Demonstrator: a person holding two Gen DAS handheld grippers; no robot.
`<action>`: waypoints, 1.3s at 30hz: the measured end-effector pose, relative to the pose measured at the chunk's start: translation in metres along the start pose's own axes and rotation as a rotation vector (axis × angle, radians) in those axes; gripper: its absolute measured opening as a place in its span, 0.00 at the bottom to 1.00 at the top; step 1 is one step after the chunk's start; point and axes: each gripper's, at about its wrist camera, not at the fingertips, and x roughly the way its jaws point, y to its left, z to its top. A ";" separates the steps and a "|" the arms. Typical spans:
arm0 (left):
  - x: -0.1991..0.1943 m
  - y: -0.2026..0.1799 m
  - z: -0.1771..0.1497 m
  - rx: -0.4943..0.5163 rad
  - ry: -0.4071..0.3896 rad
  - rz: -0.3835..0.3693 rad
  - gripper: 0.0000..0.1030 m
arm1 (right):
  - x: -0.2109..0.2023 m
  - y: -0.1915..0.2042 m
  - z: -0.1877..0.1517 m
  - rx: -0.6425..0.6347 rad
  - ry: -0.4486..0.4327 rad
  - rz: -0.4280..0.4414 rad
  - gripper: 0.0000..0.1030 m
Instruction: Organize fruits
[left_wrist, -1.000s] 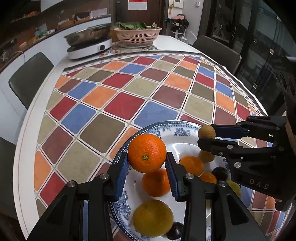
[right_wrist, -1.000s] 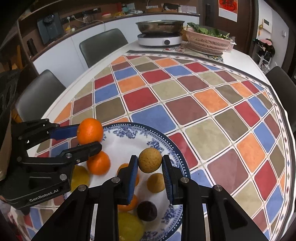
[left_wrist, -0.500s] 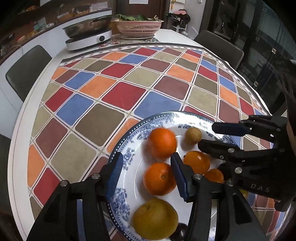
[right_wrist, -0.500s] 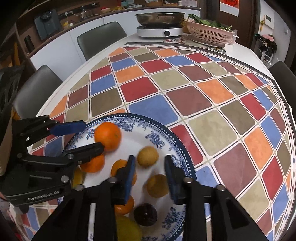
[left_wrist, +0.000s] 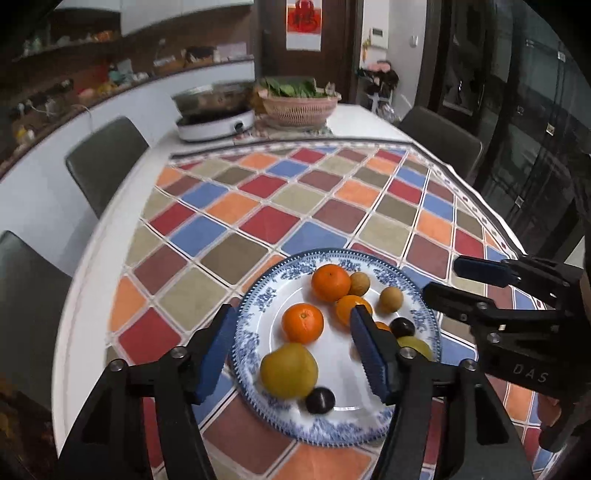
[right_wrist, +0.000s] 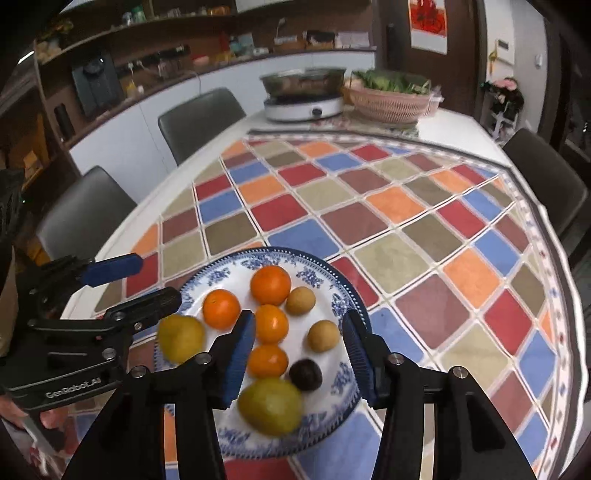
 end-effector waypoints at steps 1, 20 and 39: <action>-0.009 -0.002 -0.003 0.001 -0.020 0.012 0.70 | -0.010 0.001 -0.003 0.002 -0.015 -0.009 0.49; -0.118 -0.030 -0.090 -0.046 -0.164 0.086 0.94 | -0.133 0.029 -0.099 0.061 -0.178 -0.072 0.72; -0.196 -0.063 -0.139 -0.038 -0.259 0.089 1.00 | -0.200 0.043 -0.169 0.073 -0.242 -0.079 0.72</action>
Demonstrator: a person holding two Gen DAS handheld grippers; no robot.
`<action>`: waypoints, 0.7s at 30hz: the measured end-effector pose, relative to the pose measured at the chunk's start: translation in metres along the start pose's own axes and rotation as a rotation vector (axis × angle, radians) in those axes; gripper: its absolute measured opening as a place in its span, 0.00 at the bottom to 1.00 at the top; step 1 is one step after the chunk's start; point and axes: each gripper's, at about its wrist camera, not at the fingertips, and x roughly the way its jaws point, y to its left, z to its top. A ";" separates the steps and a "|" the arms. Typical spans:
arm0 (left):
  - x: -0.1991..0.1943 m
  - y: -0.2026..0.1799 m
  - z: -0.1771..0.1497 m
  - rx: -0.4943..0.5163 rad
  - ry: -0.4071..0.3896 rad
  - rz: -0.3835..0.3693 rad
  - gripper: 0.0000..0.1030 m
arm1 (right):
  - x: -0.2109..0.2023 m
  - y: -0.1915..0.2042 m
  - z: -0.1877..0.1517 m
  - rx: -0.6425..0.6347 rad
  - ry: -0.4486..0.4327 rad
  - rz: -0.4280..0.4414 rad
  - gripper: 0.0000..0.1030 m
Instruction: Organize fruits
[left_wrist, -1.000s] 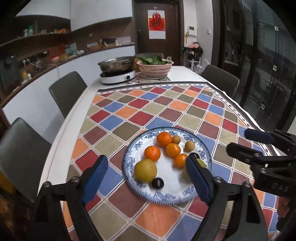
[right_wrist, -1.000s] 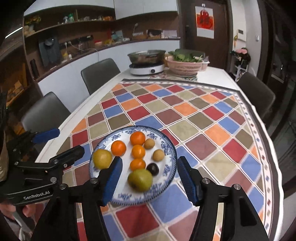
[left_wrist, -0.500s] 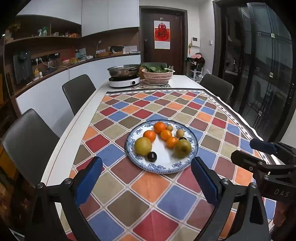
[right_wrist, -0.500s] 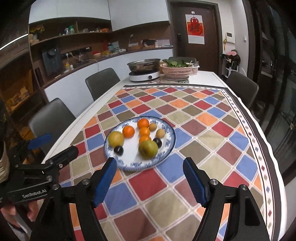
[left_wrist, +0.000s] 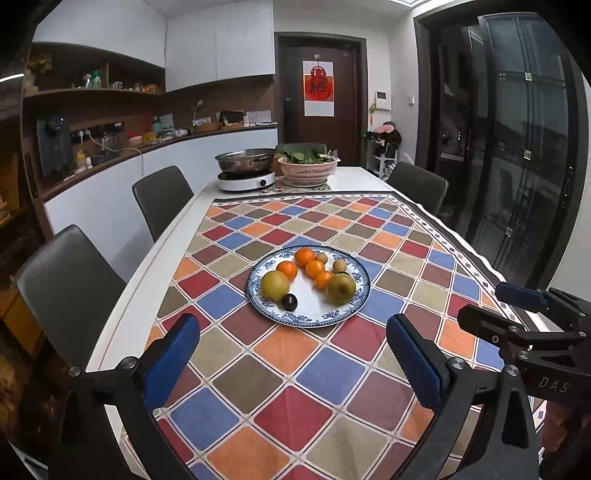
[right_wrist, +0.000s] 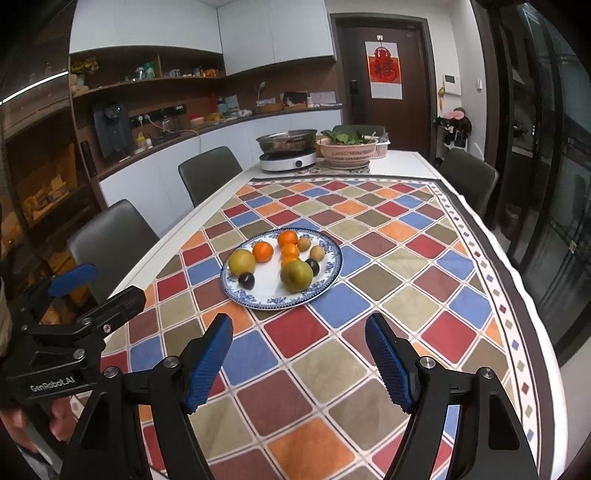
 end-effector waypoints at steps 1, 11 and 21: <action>-0.003 -0.001 -0.001 0.001 -0.003 0.001 1.00 | -0.004 0.000 -0.001 0.000 -0.005 -0.001 0.72; -0.026 -0.006 -0.008 0.000 -0.025 0.000 1.00 | -0.034 0.005 -0.013 -0.013 -0.057 -0.016 0.72; -0.041 -0.007 -0.015 -0.010 -0.032 0.009 1.00 | -0.048 0.007 -0.020 -0.018 -0.083 -0.010 0.73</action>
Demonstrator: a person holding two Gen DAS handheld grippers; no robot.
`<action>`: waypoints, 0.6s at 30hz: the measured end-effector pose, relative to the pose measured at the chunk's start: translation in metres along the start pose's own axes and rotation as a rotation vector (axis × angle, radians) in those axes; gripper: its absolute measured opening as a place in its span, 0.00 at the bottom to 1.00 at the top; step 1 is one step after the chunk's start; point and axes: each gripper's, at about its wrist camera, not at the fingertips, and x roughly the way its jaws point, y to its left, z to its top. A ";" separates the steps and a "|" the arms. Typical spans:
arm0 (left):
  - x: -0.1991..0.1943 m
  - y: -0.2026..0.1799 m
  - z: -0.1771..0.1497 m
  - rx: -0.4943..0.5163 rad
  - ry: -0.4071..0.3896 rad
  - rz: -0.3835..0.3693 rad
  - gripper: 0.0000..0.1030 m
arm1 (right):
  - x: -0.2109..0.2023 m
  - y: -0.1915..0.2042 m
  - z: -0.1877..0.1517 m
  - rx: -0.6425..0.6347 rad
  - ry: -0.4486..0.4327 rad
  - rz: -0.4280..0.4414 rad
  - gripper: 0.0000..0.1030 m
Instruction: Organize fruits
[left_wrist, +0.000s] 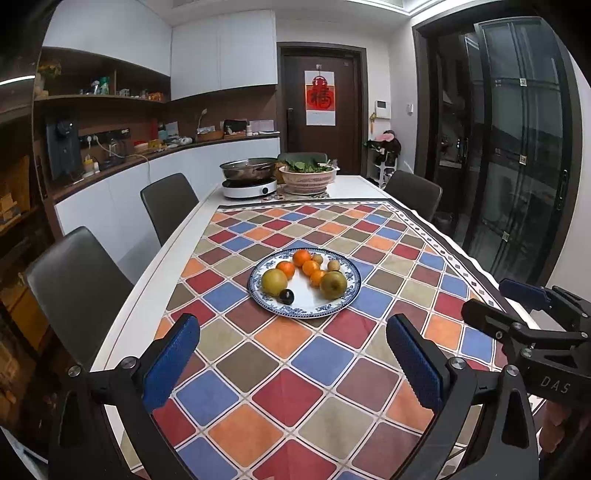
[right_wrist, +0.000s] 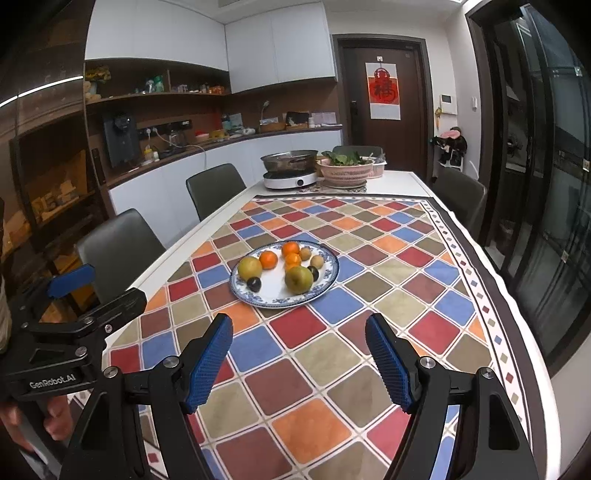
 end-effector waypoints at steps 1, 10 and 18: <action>-0.001 0.000 -0.001 0.000 -0.001 -0.003 1.00 | -0.002 0.000 0.000 -0.002 -0.005 -0.004 0.72; -0.005 0.001 -0.005 -0.008 -0.004 -0.009 1.00 | -0.008 0.003 -0.001 -0.016 -0.022 -0.009 0.73; -0.007 -0.001 -0.006 0.001 -0.013 -0.001 1.00 | -0.007 0.004 -0.003 -0.007 -0.019 -0.005 0.73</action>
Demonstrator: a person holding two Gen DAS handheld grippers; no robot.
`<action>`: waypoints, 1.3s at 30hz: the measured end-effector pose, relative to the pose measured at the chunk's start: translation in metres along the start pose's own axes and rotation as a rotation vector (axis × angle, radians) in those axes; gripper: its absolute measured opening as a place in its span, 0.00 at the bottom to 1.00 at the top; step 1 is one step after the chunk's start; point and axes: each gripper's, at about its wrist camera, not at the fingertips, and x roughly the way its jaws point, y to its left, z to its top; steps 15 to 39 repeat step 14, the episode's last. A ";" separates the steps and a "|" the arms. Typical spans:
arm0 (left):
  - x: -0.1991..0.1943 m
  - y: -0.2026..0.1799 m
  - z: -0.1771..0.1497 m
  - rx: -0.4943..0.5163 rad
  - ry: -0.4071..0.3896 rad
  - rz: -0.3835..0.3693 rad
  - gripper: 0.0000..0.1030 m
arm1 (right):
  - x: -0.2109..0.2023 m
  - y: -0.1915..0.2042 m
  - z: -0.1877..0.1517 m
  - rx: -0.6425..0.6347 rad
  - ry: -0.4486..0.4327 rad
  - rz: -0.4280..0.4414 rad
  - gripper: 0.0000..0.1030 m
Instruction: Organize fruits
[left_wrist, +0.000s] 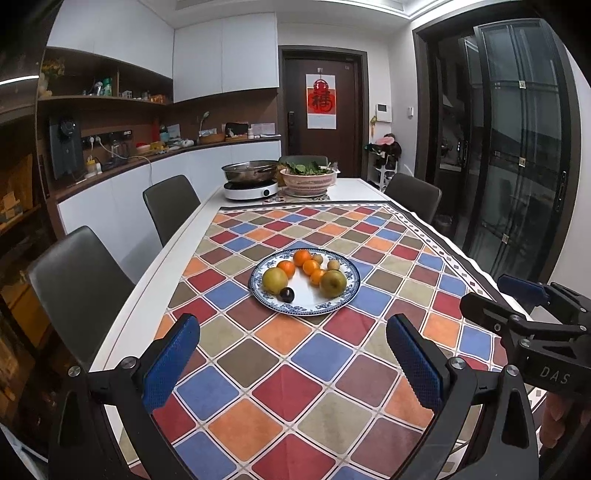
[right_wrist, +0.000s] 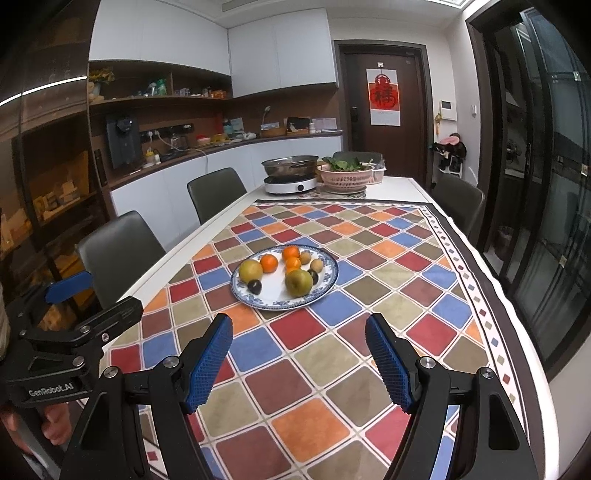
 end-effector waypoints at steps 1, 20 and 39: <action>0.000 0.000 0.000 0.000 0.000 0.001 1.00 | 0.000 0.000 0.000 0.002 0.000 -0.001 0.73; 0.003 -0.002 -0.004 -0.005 0.007 0.002 1.00 | 0.006 -0.002 -0.005 0.008 0.012 0.004 0.73; 0.003 -0.002 -0.004 -0.005 0.007 0.002 1.00 | 0.006 -0.002 -0.005 0.008 0.012 0.004 0.73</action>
